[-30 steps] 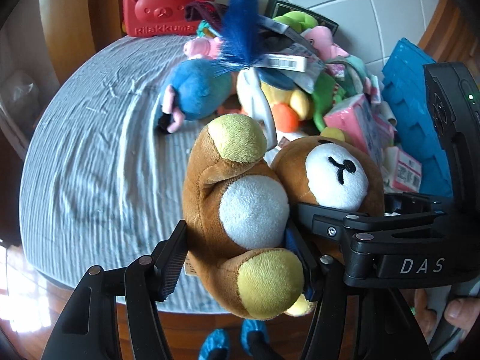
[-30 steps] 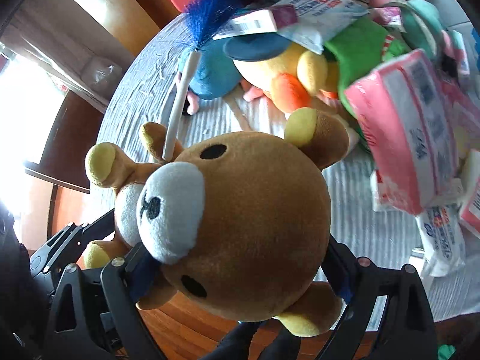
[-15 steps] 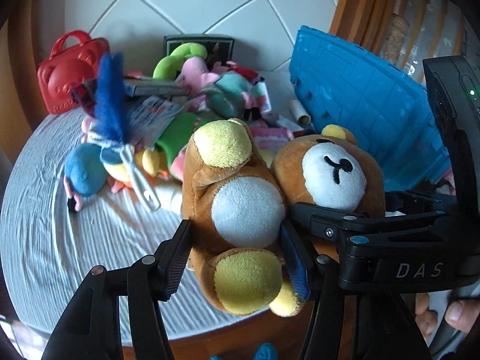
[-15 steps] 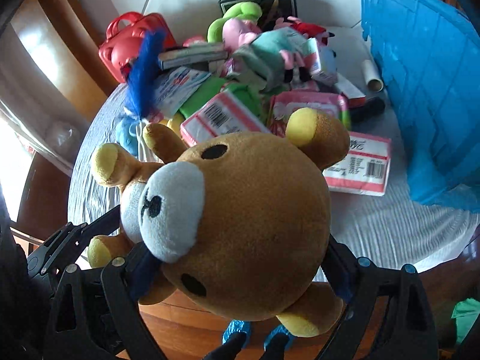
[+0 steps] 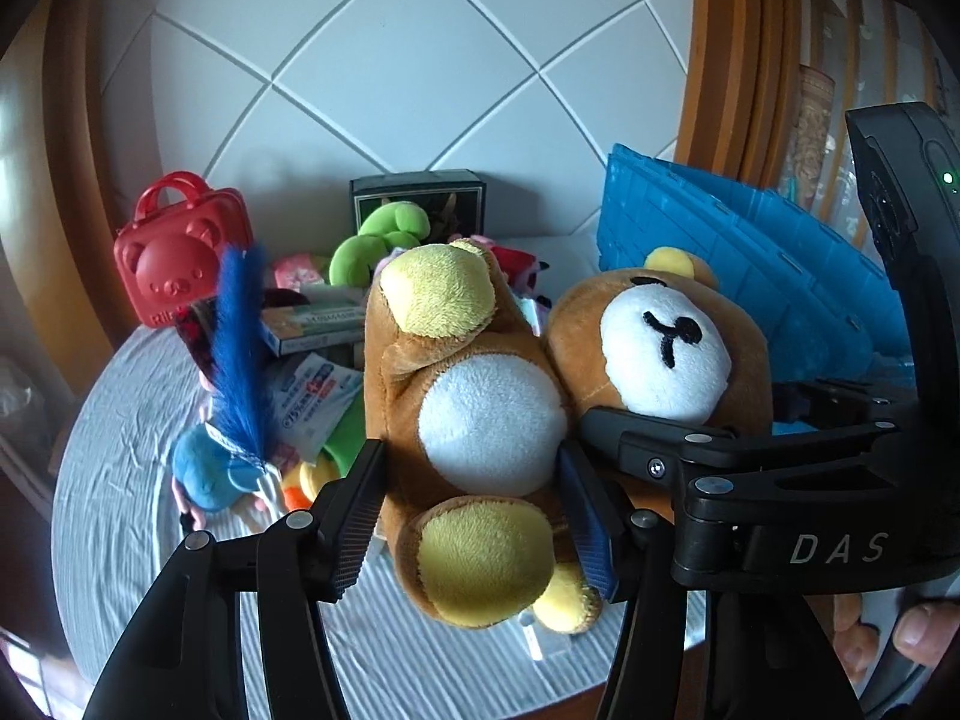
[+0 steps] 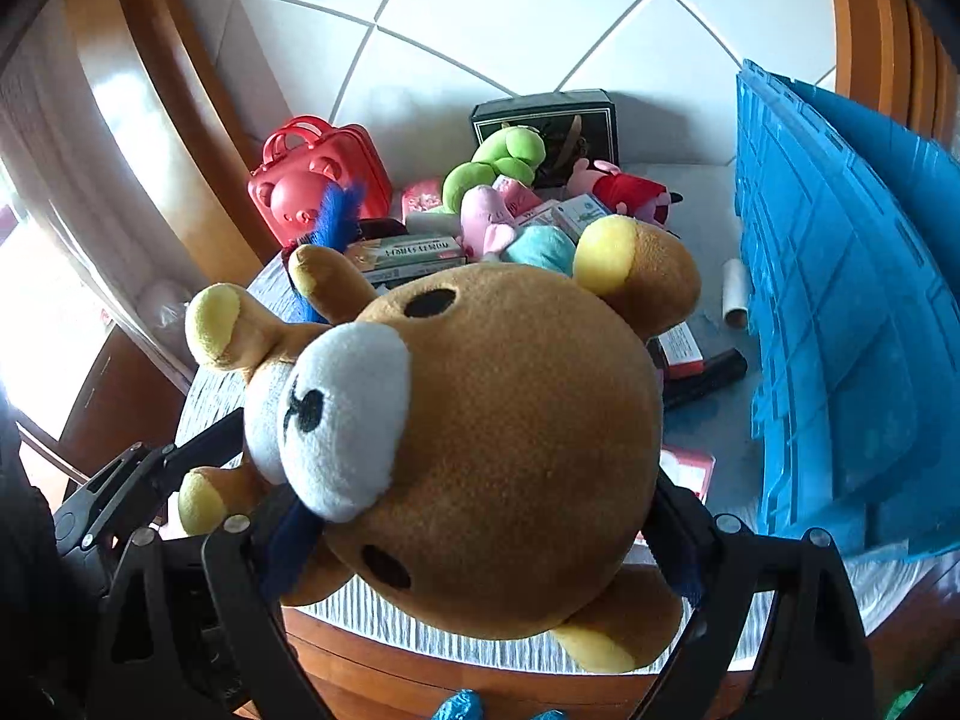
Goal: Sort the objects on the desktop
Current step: 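Carry the brown teddy bear in the right tool over the blue crate, then open the right tool to drop the teddy bear into the crate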
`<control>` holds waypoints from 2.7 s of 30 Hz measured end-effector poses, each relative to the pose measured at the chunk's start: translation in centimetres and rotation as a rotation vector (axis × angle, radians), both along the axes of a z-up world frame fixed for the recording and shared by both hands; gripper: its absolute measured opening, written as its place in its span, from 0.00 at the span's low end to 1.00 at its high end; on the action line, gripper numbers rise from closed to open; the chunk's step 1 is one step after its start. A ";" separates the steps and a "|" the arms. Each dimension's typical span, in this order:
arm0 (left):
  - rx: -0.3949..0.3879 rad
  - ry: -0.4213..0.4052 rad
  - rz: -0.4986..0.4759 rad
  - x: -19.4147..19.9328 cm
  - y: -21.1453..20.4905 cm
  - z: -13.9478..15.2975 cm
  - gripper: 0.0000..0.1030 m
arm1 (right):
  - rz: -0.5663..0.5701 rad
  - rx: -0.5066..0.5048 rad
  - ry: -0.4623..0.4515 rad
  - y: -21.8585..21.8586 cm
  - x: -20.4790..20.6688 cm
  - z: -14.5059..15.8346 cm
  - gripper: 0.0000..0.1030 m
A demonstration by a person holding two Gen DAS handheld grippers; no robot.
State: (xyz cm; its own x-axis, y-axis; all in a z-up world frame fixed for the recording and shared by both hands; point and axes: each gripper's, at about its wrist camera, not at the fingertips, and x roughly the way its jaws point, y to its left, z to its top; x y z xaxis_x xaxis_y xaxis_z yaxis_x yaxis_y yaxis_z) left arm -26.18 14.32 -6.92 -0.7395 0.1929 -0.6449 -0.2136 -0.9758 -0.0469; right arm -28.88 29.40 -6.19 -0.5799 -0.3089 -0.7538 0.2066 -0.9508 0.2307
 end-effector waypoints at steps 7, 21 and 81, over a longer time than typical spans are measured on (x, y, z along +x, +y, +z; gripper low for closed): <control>-0.007 0.046 0.010 -3.1 -0.8 2.2 0.55 | 0.019 -0.029 0.044 -0.8 -3.3 2.2 0.90; 0.013 0.210 -0.116 -5.6 8.9 10.5 0.55 | -0.078 -0.027 0.214 6.5 -5.0 10.9 0.90; -0.096 0.077 -0.128 3.0 40.5 4.4 0.76 | -0.363 0.072 0.204 43.9 6.0 6.3 0.98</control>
State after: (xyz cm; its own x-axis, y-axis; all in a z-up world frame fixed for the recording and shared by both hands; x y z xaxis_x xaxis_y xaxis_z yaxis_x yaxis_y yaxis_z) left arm -23.14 54.85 -2.49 -0.7607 0.2287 -0.6074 -0.3354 -0.9398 0.0662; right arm -22.86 73.35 0.13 -0.7807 -0.0073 -0.6249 -0.1106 -0.9825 0.1497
